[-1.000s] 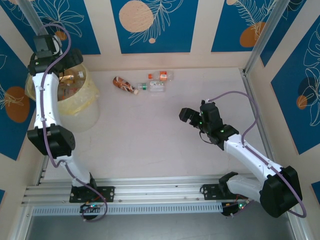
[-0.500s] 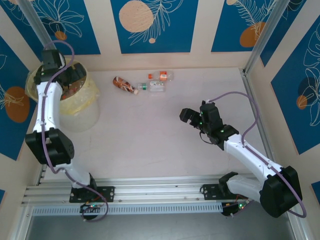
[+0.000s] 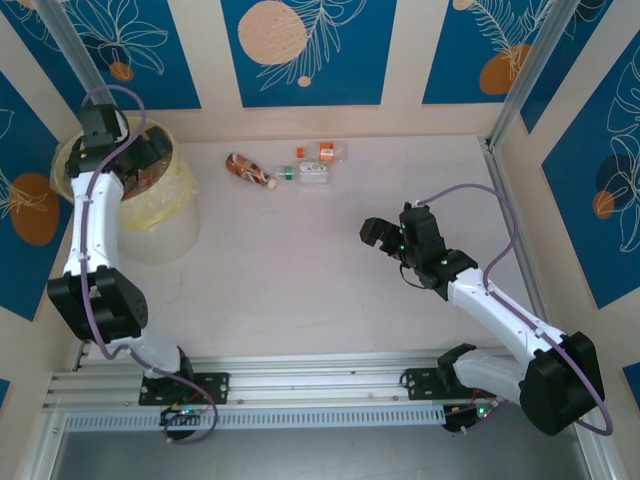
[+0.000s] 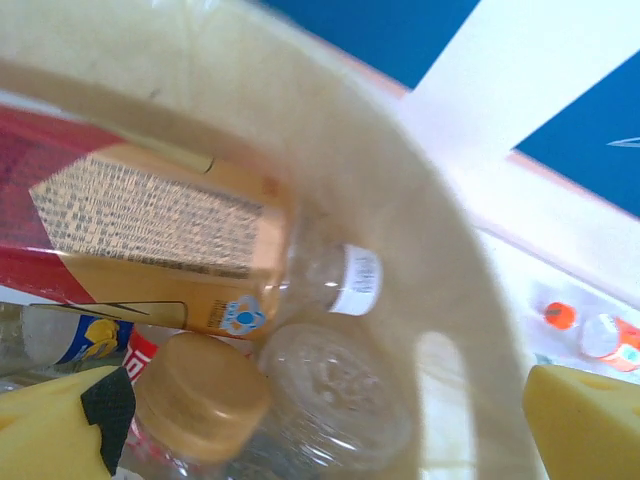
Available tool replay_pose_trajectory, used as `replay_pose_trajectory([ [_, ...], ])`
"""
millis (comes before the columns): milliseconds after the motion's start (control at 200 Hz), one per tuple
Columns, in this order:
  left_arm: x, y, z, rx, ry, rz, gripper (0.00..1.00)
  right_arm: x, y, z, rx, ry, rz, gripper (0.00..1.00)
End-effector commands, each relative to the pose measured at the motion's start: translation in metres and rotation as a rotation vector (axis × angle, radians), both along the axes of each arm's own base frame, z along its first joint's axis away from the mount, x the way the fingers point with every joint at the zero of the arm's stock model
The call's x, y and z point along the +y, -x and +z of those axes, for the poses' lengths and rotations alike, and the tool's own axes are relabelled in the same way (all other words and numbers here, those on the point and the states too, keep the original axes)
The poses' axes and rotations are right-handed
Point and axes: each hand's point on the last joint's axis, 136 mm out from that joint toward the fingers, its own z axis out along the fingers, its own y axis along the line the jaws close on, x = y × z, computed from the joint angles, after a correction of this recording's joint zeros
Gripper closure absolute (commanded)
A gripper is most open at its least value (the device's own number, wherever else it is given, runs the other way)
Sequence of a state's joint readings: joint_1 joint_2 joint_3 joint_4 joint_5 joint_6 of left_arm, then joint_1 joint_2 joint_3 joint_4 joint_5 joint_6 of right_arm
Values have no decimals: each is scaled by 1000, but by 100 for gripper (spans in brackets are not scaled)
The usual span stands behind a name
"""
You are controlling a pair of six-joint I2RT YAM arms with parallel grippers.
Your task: Put the plastic bottles in the bin
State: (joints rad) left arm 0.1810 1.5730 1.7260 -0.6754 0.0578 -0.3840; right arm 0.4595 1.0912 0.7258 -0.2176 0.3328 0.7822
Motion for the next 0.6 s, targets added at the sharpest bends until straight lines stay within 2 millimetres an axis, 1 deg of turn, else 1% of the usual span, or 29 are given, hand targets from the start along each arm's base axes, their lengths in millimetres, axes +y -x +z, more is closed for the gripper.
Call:
replay_pose_trajectory([
  [0, -41, 14, 68, -190, -30, -106, 0, -2, -5, 10, -33, -15, -18, 0],
  [145, -92, 21, 87, -269, -85, -204, 0, 3, -6, 20, -79, -37, 12, 0],
  [280, -145, 26, 96, -333, -92, -325, 0, 5, -3, 30, -118, -54, 30, 0],
  [395, -185, 25, 89, -352, -72, -410, 0, 3, 1, 35, -140, -66, 30, 1],
  [530, -221, 21, 74, -342, -69, -464, 0, -2, 7, 37, -151, -75, 12, 1],
  [595, -238, 16, 63, -332, -58, -486, 0, -5, 10, 37, -155, -75, 3, 0],
])
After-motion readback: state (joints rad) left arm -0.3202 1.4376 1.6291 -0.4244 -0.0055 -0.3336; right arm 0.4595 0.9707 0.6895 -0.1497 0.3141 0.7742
